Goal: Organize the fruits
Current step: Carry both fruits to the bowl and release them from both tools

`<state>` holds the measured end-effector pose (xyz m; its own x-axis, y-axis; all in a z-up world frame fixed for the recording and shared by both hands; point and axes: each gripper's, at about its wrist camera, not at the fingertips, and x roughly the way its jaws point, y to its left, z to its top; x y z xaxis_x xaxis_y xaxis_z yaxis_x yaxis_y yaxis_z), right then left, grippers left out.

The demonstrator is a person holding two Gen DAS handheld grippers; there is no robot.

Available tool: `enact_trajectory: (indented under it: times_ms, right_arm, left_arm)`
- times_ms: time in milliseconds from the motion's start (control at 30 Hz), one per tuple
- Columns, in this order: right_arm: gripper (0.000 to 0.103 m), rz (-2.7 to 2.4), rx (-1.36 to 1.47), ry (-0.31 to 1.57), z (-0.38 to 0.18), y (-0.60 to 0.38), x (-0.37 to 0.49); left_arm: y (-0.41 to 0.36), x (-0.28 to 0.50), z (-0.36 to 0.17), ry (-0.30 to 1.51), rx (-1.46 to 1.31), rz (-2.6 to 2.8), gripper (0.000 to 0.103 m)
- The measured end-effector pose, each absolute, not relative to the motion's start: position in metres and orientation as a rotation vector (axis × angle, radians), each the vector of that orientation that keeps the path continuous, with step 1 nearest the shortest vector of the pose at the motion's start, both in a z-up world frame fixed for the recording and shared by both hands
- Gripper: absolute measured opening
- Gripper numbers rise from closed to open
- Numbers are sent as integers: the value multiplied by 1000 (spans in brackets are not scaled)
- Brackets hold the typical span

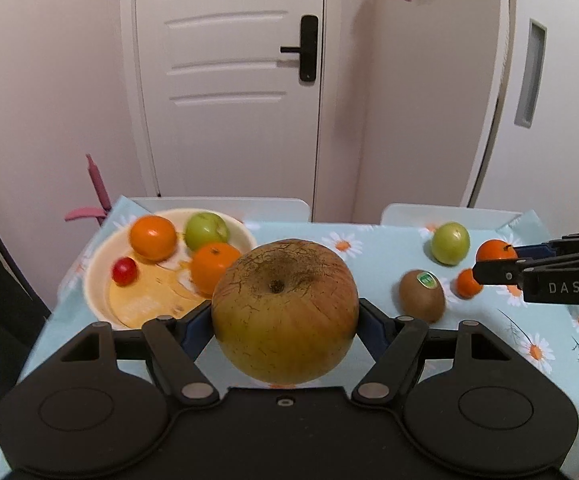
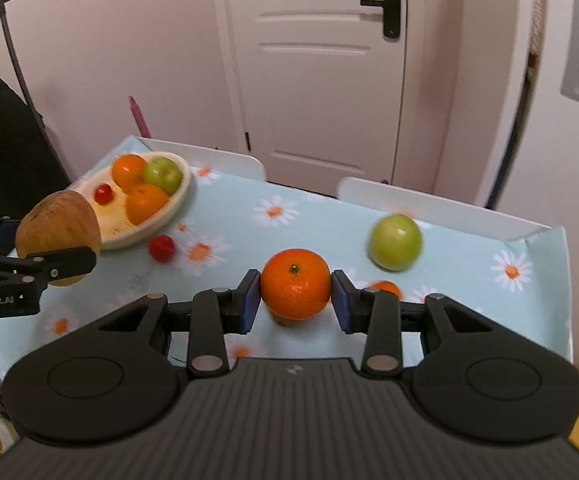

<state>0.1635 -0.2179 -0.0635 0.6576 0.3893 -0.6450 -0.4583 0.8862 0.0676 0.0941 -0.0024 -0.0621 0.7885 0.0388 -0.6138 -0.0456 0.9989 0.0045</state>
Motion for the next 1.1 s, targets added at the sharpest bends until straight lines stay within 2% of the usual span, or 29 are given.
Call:
enact_trajectory:
  times_ms: [533,1100]
  right_arm:
    - [53,501,-67,713,-46,-100,155]
    - [53,396,-30,772,-75,-24,172]
  left_arm:
    - [94,112,-43,666,34,18,77]
    - [155,166,-89,732,98,-117,77]
